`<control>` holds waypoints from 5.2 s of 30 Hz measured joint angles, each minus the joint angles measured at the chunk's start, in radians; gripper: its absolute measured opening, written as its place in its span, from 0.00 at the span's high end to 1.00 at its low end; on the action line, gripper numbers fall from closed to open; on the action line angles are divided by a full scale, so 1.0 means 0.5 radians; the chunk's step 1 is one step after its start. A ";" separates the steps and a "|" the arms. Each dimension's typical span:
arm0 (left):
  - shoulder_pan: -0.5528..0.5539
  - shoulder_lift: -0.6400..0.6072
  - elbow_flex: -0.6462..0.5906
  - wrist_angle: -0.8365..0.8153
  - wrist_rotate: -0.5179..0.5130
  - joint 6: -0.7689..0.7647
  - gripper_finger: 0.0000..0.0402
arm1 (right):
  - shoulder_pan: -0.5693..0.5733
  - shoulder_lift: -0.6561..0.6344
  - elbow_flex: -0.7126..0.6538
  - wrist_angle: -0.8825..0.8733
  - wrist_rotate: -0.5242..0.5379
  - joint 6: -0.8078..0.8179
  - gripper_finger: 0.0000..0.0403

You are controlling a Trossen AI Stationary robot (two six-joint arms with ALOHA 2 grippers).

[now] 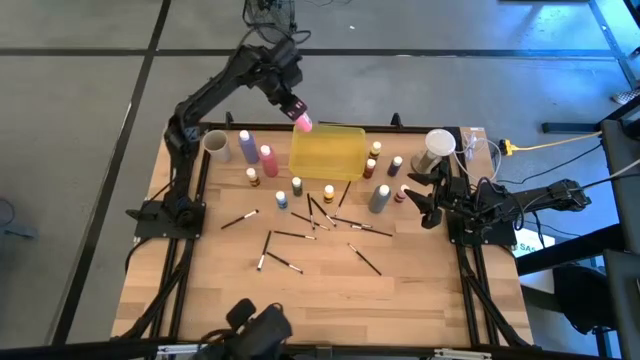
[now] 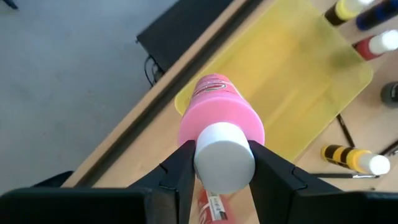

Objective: Pick & Place Paint Supplies
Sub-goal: Put the large pink paint bottle into the yellow bin, then put the silver paintbrush into the white cup

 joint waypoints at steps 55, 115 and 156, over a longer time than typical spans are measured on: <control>-0.155 0.498 0.190 -0.308 -0.045 0.117 0.67 | 0.001 0.001 -0.001 -0.084 -0.002 0.001 0.42; -0.195 0.454 0.210 -0.300 -0.087 0.354 0.48 | 0.001 0.000 -0.001 -0.151 -0.001 0.001 0.42; -1.515 -1.430 -1.273 -0.311 -0.317 -1.012 0.54 | 0.001 0.000 -0.001 -0.209 -0.075 0.069 0.42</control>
